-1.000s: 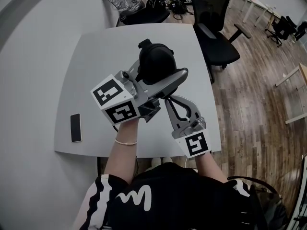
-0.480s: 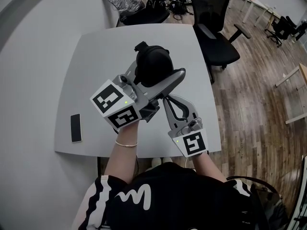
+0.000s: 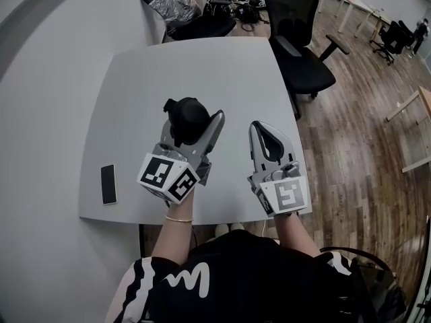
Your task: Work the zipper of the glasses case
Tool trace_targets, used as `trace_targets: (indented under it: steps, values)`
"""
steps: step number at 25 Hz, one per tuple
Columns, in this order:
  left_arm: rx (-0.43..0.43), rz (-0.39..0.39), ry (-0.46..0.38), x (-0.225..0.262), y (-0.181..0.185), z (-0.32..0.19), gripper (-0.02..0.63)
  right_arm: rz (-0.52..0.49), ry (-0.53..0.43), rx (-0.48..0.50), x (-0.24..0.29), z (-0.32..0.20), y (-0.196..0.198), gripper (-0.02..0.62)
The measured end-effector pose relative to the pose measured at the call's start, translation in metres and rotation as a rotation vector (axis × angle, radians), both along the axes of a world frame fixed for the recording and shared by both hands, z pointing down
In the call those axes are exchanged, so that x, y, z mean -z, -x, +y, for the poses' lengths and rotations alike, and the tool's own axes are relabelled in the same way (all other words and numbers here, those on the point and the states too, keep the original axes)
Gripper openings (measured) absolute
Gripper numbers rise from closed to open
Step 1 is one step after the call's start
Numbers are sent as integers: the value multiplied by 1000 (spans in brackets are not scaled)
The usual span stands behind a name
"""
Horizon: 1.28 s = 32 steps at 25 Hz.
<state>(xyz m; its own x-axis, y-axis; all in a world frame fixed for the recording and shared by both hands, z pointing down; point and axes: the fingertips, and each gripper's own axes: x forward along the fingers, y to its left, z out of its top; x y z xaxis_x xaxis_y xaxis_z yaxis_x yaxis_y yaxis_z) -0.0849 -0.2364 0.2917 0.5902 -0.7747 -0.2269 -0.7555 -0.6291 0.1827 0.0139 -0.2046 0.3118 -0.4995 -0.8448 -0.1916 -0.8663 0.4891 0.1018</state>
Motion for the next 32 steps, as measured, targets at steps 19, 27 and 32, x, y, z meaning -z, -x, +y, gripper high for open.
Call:
trace_targets:
  steps: [19,27,32]
  values:
    - [54,-115,93,-66,-19,20,287,91,16,10,-8,3,24,6]
    - [65,-126,61,-59,-23,25,287,81,29,10,-11,4,21,6]
    - [99,-126,47,-57,-20,29,287,62,58,-4,-11,5,23,6]
